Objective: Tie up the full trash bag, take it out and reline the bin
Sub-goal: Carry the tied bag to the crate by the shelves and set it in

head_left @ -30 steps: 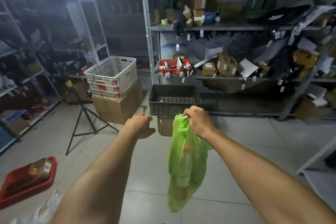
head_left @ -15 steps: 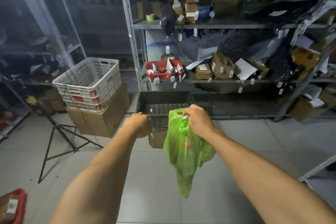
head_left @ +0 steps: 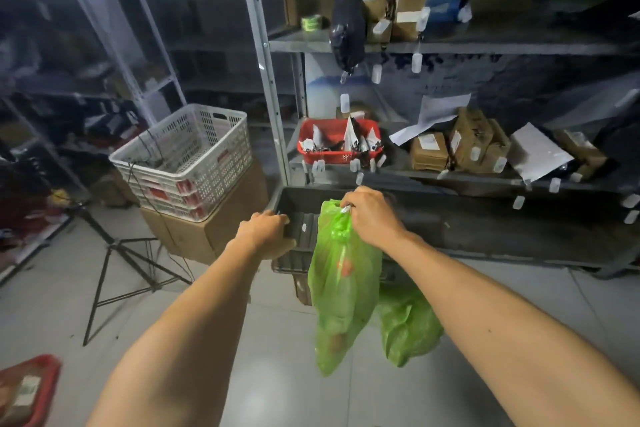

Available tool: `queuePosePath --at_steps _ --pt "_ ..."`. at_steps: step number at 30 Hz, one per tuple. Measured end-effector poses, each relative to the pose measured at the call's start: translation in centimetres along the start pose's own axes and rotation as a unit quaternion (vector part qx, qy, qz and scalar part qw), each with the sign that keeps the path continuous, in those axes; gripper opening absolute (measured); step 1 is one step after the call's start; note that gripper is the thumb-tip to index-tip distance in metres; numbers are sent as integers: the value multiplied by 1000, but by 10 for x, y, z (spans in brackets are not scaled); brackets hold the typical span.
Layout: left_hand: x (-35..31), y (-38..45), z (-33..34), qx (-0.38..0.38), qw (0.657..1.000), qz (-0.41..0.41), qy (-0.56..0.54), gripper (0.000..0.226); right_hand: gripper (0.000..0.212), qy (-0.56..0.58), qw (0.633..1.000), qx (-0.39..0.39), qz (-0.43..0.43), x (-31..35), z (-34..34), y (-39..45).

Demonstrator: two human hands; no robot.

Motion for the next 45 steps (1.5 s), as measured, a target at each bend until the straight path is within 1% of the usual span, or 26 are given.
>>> queuePosePath --at_steps 2,4,6,9,11,15,22,26,32,39,45 --pt "-7 21 -6 -7 1000 -8 -6 51 28 4 1000 22 -20 -12 5 28" --pt "-11 41 -9 -11 1000 -20 -6 49 28 15 999 20 -28 -22 9 54" --pt "-9 61 -8 1 999 -41 -10 56 28 29 999 14 -26 -32 16 78" --pt "-2 96 -6 27 995 -70 -59 61 28 31 999 27 -28 -47 30 110" --pt "0 122 -9 30 995 -72 -68 60 30 30 999 20 -27 -58 37 131" --pt "9 177 -17 25 996 -66 -49 55 34 31 999 9 -12 -80 54 179" --pt "50 280 -16 51 995 -56 -59 55 32 27 999 15 -13 -96 96 266" --pt "76 329 -12 69 995 -49 -54 50 34 15 999 44 -3 -106 129 304" --pt "103 382 7 88 993 -53 -57 57 39 18 997 74 9 -128 185 343" --pt "117 426 37 113 988 -90 -57 58 44 29 991 128 -1 -151 253 386" --pt "122 457 53 115 986 -112 -53 64 45 47 983 175 -18 -162 297 405"
Point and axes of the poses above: each hand's wrist, its own y-axis towards the middle knuckle, its own z-axis out of the palm, x = y × z, the point moved 7 cm from there along y, towards the middle knuckle, and after that the axes turned 4 degrees about -z, right-handed, at the moved point
